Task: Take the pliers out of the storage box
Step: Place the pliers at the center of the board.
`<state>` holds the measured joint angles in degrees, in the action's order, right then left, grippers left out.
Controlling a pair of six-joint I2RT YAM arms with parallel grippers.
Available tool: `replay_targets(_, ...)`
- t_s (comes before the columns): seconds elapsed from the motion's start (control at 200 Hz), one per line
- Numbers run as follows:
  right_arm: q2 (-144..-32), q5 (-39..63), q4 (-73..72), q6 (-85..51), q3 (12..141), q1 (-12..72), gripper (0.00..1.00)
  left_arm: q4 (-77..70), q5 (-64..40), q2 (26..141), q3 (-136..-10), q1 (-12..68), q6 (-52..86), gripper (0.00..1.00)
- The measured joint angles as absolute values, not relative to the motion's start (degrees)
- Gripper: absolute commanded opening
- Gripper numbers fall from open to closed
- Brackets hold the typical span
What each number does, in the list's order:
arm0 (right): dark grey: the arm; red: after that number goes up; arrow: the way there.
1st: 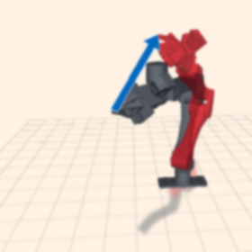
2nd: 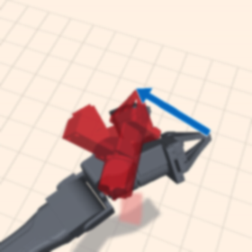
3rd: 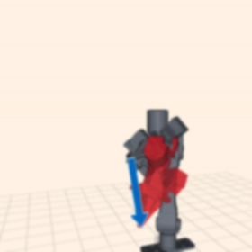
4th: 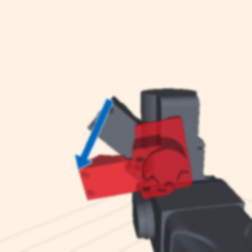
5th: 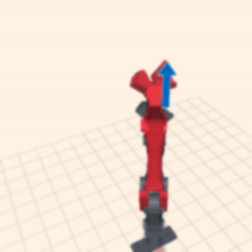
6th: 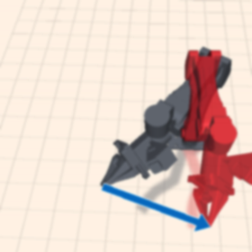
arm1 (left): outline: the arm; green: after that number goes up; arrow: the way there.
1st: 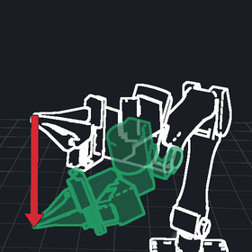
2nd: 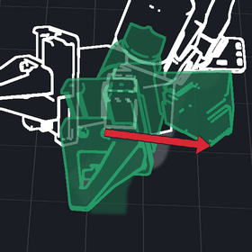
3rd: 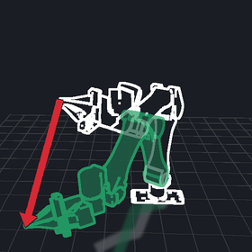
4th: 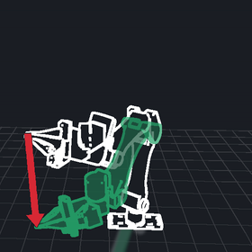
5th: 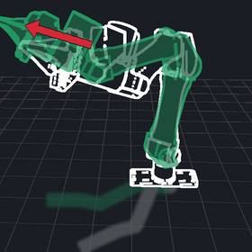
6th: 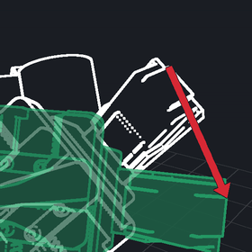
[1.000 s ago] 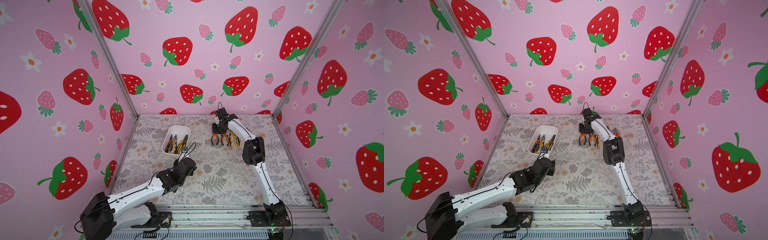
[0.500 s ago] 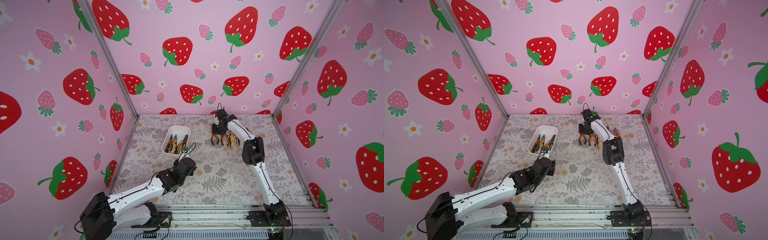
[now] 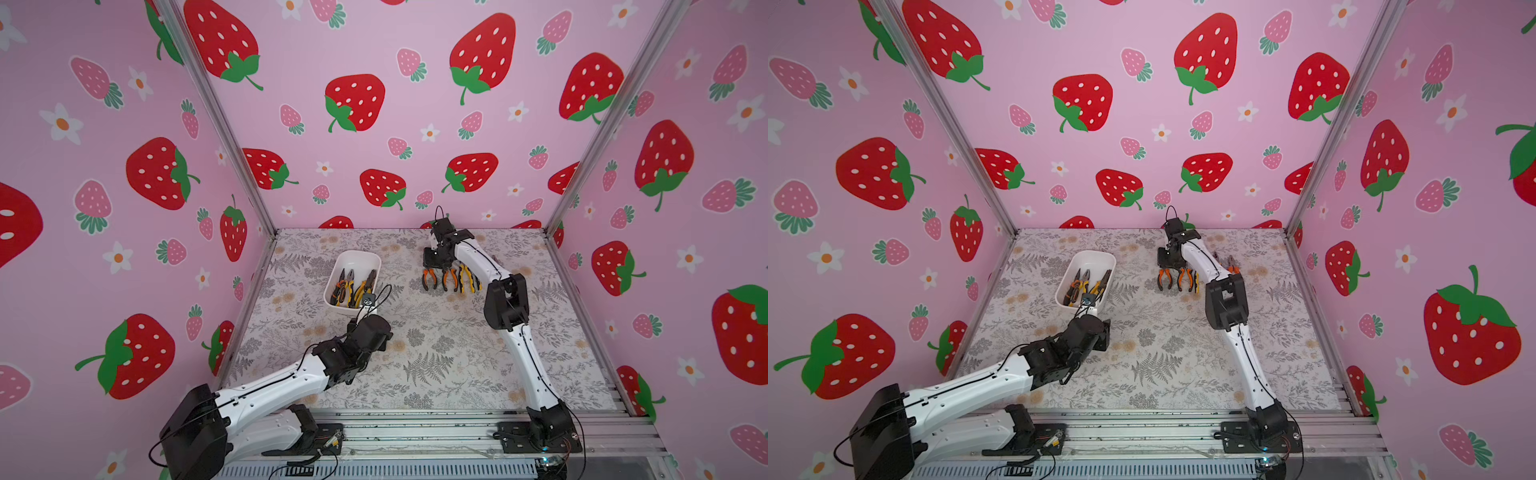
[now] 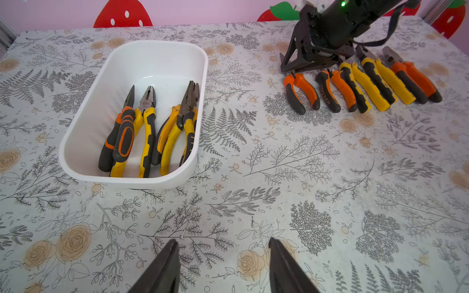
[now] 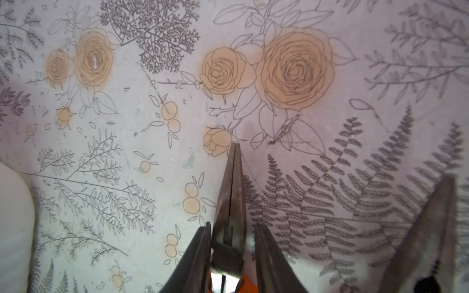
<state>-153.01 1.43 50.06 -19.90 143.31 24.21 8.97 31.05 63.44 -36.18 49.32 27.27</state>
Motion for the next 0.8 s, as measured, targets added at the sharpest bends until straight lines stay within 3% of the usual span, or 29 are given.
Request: replay_targets(0.8, -148.99, -2.74, 47.72, -20.10, 135.79, 24.03, 0.27, 8.97, 30.96, 63.46, -36.16, 49.10, 27.29, 0.57)
